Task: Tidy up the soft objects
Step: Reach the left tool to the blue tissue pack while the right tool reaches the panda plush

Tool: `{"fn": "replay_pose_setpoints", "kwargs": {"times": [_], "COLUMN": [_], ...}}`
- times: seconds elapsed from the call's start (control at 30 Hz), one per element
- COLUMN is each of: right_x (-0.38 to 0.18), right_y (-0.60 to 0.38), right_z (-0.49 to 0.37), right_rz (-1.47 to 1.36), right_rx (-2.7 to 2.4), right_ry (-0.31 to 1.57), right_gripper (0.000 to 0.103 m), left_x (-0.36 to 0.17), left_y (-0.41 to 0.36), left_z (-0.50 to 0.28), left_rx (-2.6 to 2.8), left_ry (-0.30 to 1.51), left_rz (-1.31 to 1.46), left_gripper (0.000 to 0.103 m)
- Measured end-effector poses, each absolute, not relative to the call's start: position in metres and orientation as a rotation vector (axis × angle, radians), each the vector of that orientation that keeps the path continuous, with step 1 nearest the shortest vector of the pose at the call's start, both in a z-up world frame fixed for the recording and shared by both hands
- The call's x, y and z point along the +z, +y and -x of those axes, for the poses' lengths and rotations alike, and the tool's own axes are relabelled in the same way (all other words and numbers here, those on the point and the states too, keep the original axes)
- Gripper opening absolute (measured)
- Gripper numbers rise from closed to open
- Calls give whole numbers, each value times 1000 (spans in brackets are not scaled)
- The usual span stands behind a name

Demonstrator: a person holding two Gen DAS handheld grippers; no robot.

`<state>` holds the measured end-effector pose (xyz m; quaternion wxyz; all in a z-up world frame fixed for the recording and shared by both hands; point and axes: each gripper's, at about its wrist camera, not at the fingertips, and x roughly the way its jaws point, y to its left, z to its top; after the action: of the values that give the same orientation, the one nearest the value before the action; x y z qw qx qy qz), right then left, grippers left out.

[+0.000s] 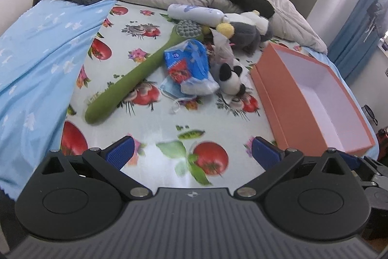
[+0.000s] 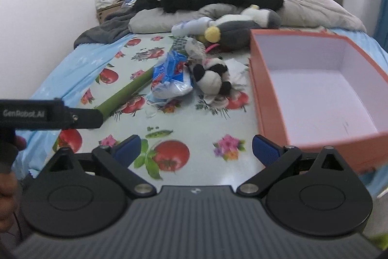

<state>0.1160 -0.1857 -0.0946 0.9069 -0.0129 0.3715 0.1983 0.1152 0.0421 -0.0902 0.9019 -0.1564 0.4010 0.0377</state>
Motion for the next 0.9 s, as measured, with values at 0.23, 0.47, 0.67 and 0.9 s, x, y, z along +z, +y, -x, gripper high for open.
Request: {"fn": "replay_pose_setpoints", "kwargs": {"times": [0.23, 0.47, 0.67, 0.9], "right_x": [-115, -135, -157, -184], "right_y": [-164, -146, -133, -124], "right_z": [-165, -212, -255, -293], "right_rz": [54, 97, 124, 144], "right_rx": [436, 419, 388, 414], "right_ry": [770, 732, 716, 724], "right_gripper": [71, 64, 56, 56], "left_x": [-110, -126, -147, -171], "left_y": [64, 79, 84, 83], "left_z": [-166, -223, -268, -314], "left_rx": [81, 36, -15, -56], "left_ry": [811, 780, 770, 794], "left_rz": [365, 437, 507, 537], "left_gripper": [103, 92, 68, 56]}}
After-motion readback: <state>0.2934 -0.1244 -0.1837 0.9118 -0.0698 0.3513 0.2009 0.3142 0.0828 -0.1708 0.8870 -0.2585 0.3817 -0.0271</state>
